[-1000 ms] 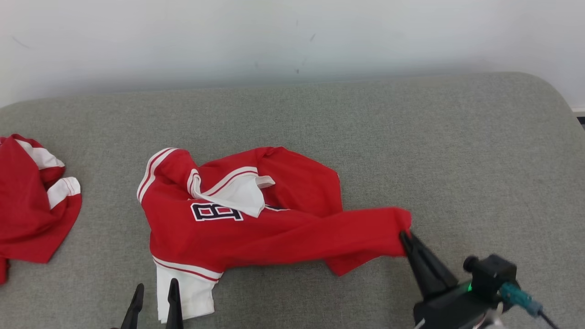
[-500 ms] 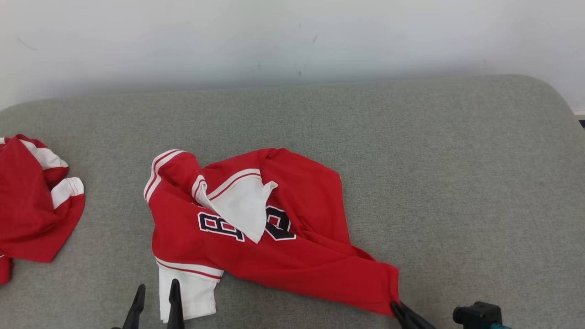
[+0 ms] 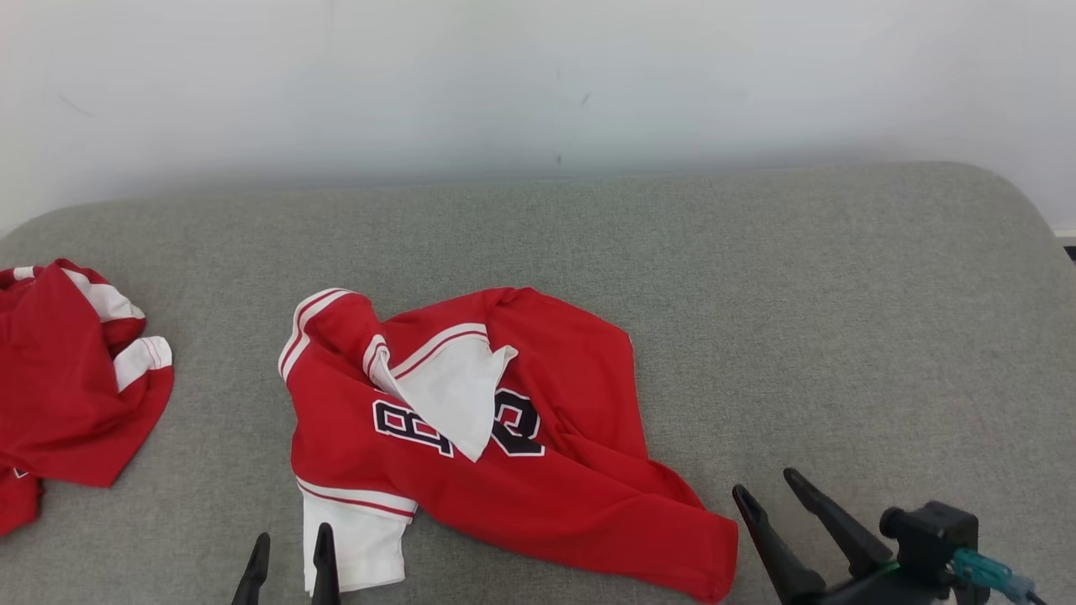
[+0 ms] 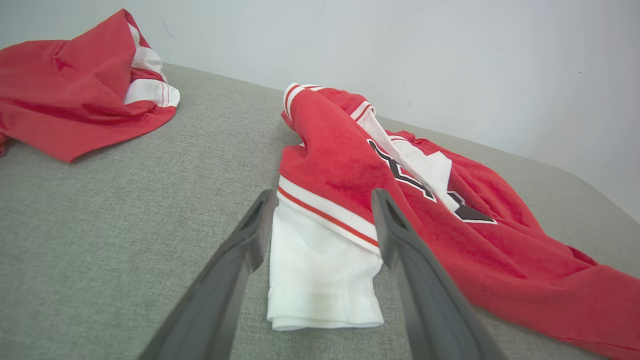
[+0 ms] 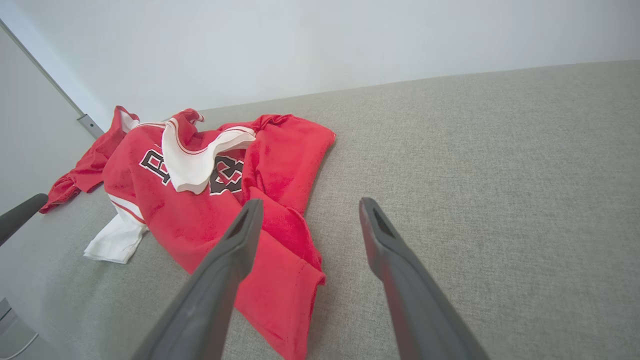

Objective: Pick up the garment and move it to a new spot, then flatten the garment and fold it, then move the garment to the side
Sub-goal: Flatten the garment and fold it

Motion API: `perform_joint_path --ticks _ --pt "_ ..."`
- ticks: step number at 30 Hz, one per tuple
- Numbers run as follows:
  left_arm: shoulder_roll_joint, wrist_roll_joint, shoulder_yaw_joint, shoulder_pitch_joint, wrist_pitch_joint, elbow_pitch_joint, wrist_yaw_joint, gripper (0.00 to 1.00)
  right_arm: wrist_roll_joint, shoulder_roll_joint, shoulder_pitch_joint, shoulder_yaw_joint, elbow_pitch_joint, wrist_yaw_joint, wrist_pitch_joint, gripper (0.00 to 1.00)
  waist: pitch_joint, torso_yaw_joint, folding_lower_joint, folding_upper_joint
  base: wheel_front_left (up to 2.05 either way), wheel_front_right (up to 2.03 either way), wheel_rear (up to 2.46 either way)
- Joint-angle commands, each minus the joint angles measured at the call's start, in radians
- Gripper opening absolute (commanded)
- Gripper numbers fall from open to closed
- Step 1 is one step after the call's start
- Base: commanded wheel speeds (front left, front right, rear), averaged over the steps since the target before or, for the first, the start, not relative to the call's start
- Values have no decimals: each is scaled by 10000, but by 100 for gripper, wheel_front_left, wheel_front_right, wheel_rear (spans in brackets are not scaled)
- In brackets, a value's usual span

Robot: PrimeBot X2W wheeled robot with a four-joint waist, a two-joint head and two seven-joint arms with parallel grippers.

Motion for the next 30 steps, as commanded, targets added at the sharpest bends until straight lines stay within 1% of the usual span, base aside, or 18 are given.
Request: perform_joint_path --ticks 1,5,9,11,16,19,23,24,30 --pt "-7 4 36 122 -35 4 -1 100 -249 137 -264 -100 130 -6 105 100 -54 26 0 0 0 0 0" --pt "-29 50 21 151 -35 -39 -3 100 -930 581 -991 -222 660 -6 480 100 -129 101 0 0 0 0 0" --pt "-32 97 -12 166 -35 -83 7 100 -1364 1123 -1980 -92 1405 -6 861 100 -168 230 0 0 0 0 0" --pt "-35 118 -49 146 -35 -81 -5 100 -1683 1322 -2496 42 1899 -6 1047 100 -162 327 0 0 0 0 0" --pt "-54 121 -133 15 -35 -47 -44 100 -1891 1999 -3650 68 3513 -6 1265 100 -113 660 0 0 0 0 0" --pt "-88 120 -207 -42 -35 -36 -41 100 -2011 2240 -4256 83 4527 -6 1255 100 -31 917 0 0 0 0 0" --pt "-91 71 -226 -123 -34 7 -63 100 -2131 2375 -4927 -28 5915 -6 1228 100 126 1240 0 0 0 0 0" --pt "-91 71 -226 -123 -34 7 -63 100 -2131 2375 -4927 -28 5915 -6 1228 100 126 1240 0 0 0 0 0" --pt "-103 50 -156 -235 -34 101 -154 100 -2030 2651 -5658 -294 7720 -6 995 100 336 1611 0 0 0 0 0"
